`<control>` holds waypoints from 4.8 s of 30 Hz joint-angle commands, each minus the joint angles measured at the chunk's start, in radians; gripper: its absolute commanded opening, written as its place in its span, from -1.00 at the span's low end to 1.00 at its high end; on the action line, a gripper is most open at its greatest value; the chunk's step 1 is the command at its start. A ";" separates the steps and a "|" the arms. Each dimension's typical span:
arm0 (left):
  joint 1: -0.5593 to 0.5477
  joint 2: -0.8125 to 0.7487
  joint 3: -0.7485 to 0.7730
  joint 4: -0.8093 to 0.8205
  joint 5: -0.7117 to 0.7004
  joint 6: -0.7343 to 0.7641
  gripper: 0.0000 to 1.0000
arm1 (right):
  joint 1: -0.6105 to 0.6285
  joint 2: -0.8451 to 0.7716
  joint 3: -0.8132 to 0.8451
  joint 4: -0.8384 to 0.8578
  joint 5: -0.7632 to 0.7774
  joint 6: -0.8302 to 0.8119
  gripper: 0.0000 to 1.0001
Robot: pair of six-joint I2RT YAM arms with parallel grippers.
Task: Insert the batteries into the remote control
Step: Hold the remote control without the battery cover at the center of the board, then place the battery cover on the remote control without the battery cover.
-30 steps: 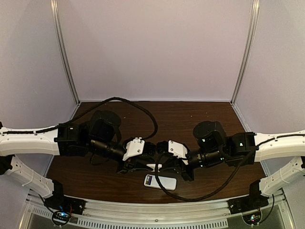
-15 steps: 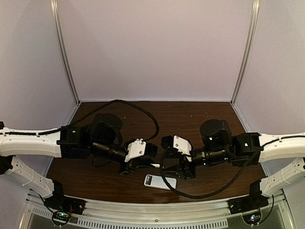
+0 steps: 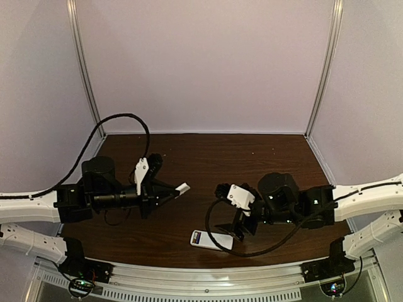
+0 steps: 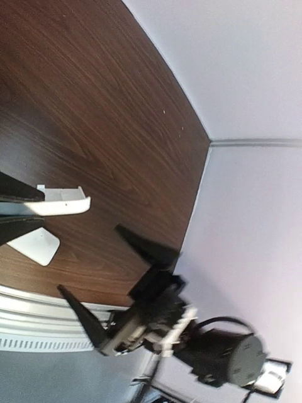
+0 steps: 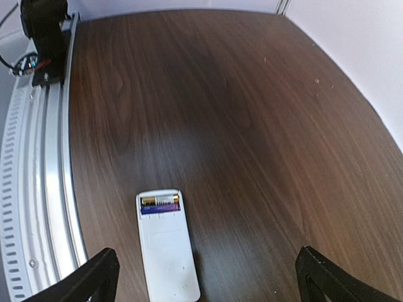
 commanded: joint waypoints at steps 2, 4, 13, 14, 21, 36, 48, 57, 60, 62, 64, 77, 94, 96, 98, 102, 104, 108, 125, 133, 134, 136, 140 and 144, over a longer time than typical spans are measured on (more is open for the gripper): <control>0.136 -0.071 -0.065 0.077 -0.071 -0.278 -1.00 | 0.005 0.159 0.014 -0.058 0.014 0.006 0.98; 0.164 -0.087 -0.085 0.068 -0.068 -0.313 -1.00 | 0.004 0.212 0.017 -0.049 0.014 0.001 0.97; 0.309 -0.040 -0.137 0.080 0.070 -0.447 -1.00 | 0.015 0.388 0.059 -0.020 -0.081 -0.049 0.88; 0.318 -0.030 -0.140 0.087 0.089 -0.454 -1.00 | 0.015 0.401 0.067 -0.020 -0.086 -0.052 0.88; 0.323 0.037 -0.145 0.117 0.158 -0.488 -1.00 | 0.017 0.477 0.102 -0.010 -0.098 -0.073 0.85; 0.364 0.115 -0.239 0.369 0.270 -0.628 -1.00 | 0.012 0.555 0.094 0.084 0.008 -0.018 0.16; 0.334 0.316 -0.343 0.686 0.289 -0.670 -1.00 | -0.068 0.585 0.099 0.221 0.006 0.081 -0.05; 0.266 0.583 -0.334 1.005 0.273 -0.756 -1.00 | -0.080 0.625 0.103 0.263 0.032 0.146 -0.13; 0.233 0.639 -0.303 1.022 0.237 -0.762 -1.00 | -0.080 0.627 0.106 0.266 0.043 0.159 -0.17; 0.213 0.666 -0.291 1.037 0.211 -0.769 -1.00 | -0.081 0.626 0.103 0.274 0.038 0.162 -0.19; 0.200 0.694 -0.284 1.062 0.191 -0.781 -1.00 | -0.080 0.626 0.100 0.277 0.036 0.166 -0.21; 0.135 0.850 -0.241 1.200 0.090 -0.868 -1.00 | -0.080 0.631 0.088 0.265 0.035 0.170 -0.21; 0.122 0.889 -0.275 1.230 0.034 -0.879 -1.00 | -0.079 0.654 0.103 0.226 0.040 0.185 -0.28; 0.121 0.894 -0.273 1.223 0.034 -0.876 -1.00 | -0.081 0.653 0.103 0.227 0.035 0.185 -0.28; 0.121 0.901 -0.272 1.226 0.034 -0.874 -1.00 | -0.080 0.653 0.103 0.227 0.033 0.186 -0.28; 0.118 0.916 -0.265 1.238 0.039 -0.878 -1.00 | -0.080 0.655 0.105 0.223 0.029 0.184 -0.30; 0.118 0.921 -0.263 1.239 0.039 -0.880 -1.00 | -0.080 0.655 0.107 0.220 0.030 0.184 -0.31; 0.116 0.927 -0.258 1.237 0.034 -0.882 -1.00 | -0.080 0.654 0.106 0.222 0.030 0.186 -0.31; 0.115 0.960 -0.222 1.229 0.037 -0.883 -1.00 | -0.080 0.650 0.103 0.229 0.005 0.162 -0.33; 0.114 0.965 -0.234 1.231 0.040 -0.888 -1.00 | -0.081 0.651 0.104 0.232 0.003 0.158 -0.35; 0.114 0.965 -0.234 1.227 0.040 -0.888 -1.00 | -0.081 0.651 0.103 0.232 0.002 0.158 -0.35; 0.114 0.967 -0.237 1.226 0.037 -0.886 -1.00 | -0.080 0.649 0.102 0.233 0.002 0.156 -0.35; 0.115 0.973 -0.230 1.210 0.037 -0.883 -1.00 | -0.080 0.648 0.100 0.231 -0.009 0.146 -0.36; 0.115 0.973 -0.242 1.212 0.026 -0.887 -1.00 | -0.081 0.641 0.094 0.234 -0.012 0.142 -0.37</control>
